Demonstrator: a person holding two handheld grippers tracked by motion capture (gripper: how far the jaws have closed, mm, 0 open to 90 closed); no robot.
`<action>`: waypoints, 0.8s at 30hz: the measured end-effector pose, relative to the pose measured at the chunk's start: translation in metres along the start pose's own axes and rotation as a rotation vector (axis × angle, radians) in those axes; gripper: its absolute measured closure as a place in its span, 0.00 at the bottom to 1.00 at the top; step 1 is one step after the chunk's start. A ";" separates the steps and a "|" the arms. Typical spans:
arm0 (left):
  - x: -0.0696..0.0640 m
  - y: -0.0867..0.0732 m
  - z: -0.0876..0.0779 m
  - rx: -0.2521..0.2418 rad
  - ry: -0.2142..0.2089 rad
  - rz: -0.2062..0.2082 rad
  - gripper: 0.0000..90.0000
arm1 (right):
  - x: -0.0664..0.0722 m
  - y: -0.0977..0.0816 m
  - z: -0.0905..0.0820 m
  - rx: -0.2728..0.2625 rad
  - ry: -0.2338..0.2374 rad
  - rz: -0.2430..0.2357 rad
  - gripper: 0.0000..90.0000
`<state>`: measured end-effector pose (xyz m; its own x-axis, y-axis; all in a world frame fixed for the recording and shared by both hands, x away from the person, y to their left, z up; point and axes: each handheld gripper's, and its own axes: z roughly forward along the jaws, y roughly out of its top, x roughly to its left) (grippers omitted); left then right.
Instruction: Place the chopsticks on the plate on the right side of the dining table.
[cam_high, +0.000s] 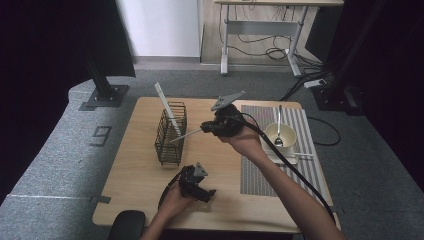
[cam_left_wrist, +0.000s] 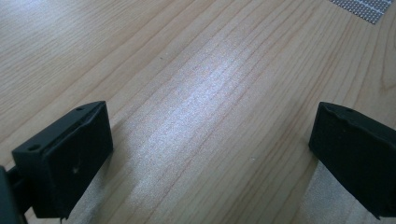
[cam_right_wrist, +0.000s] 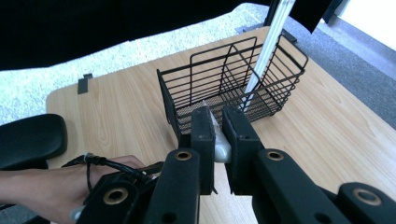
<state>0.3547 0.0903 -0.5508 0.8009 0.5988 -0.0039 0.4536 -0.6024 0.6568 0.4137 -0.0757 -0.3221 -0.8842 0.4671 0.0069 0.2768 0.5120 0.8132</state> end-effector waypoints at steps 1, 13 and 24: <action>0.000 0.000 0.000 0.000 0.000 0.000 0.00 | -0.001 0.000 -0.003 -0.006 0.000 0.005 0.92; 0.000 0.000 0.000 0.001 0.000 0.000 0.00 | -0.007 0.001 -0.043 -0.079 -0.005 0.028 0.92; 0.000 0.000 0.000 0.001 -0.001 0.000 0.00 | -0.015 -0.006 -0.086 -0.118 -0.060 0.035 0.92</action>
<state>0.3548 0.0904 -0.5508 0.8014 0.5981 -0.0041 0.4536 -0.6032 0.6560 0.3932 -0.1479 -0.2771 -0.8497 0.5272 0.0049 0.2582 0.4081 0.8757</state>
